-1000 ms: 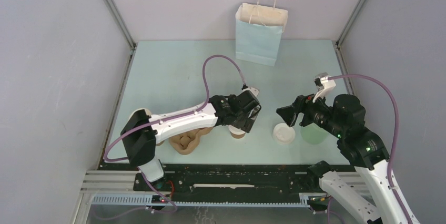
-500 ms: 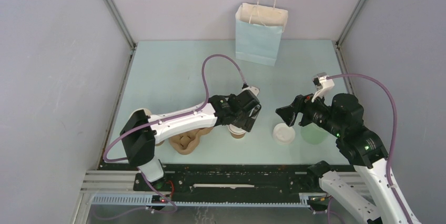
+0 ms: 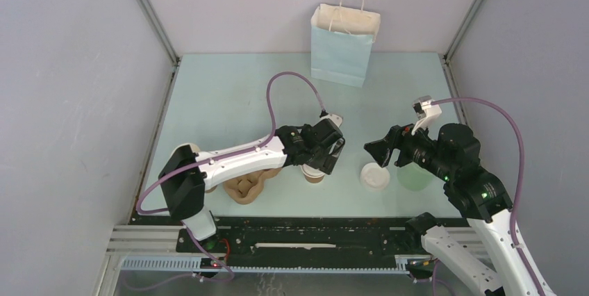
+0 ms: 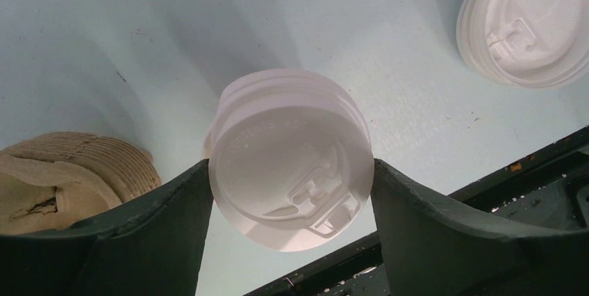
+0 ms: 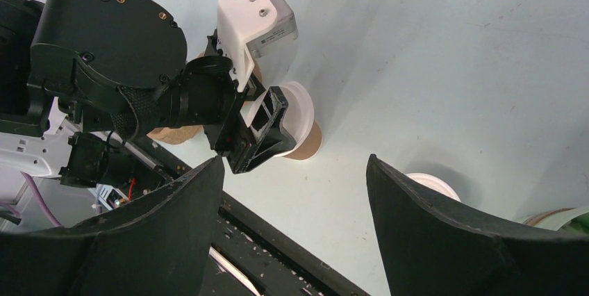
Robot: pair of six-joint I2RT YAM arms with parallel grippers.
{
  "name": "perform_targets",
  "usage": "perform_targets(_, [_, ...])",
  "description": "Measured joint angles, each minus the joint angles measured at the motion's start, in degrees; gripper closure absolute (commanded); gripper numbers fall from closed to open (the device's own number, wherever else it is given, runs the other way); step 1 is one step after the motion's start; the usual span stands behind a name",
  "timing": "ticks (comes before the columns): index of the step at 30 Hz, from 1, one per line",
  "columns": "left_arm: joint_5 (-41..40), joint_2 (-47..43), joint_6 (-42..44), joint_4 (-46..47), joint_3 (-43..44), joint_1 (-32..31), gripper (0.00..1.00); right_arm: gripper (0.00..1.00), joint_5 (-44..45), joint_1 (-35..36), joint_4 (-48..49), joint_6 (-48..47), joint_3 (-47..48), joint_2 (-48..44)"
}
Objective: Pack the takeout coffee
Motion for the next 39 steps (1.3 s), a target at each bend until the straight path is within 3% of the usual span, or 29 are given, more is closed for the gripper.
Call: perform_targets(39, [-0.1,0.2,0.0,-0.8,0.0,0.0,0.17,0.16,-0.2,0.0,0.0,0.0,-0.1,0.0])
